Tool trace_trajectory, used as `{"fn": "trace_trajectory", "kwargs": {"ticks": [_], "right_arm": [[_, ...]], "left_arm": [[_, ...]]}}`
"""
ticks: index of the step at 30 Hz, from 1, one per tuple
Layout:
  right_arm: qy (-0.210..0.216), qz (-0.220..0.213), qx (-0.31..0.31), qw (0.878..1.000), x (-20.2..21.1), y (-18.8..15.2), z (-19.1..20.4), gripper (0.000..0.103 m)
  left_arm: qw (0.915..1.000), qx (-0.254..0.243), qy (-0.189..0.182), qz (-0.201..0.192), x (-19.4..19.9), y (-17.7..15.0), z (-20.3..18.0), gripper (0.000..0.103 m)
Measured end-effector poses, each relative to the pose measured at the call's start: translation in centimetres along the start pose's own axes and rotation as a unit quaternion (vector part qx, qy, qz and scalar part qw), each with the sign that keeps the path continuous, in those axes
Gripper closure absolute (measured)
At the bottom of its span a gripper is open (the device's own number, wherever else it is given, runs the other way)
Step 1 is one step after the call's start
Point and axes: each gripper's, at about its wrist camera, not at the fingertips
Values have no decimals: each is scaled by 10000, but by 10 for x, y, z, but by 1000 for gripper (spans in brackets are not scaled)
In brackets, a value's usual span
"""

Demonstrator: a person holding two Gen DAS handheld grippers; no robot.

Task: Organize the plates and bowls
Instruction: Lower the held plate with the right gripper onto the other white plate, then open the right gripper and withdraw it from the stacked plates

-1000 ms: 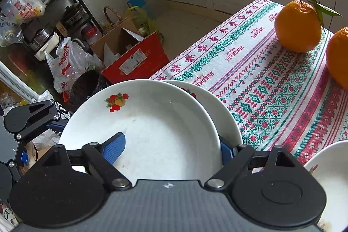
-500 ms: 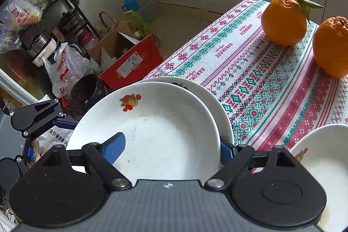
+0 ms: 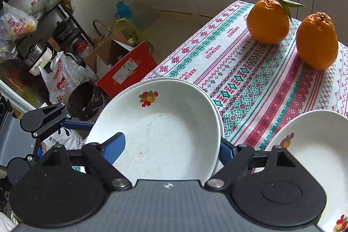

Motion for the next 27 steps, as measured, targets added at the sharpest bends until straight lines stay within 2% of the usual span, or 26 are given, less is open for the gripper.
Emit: {"fn": "trace_trajectory", "kwargs": {"ticks": [6,18,27], "right_arm": [[-188,-80,-37,9998,2,-4,6,13],[-998,-193,233,9945,-4,-16,27,9],[-1128,-279,357,9926,-2,-25,32,7]], "left_arm": [[10000,52,-35,-5,-2,-1,1,7],[9999,70,-89,-8,-4,-1,1,7],[10000,20,-71,-8,-3,-2,-2,7]]}}
Point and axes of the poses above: each gripper's, at about its wrist camera, not at the fingertips, and x roughly against the way its jaws point, z to its left, y to its top, and after that the axes turned 4 degrees about z, right-handed
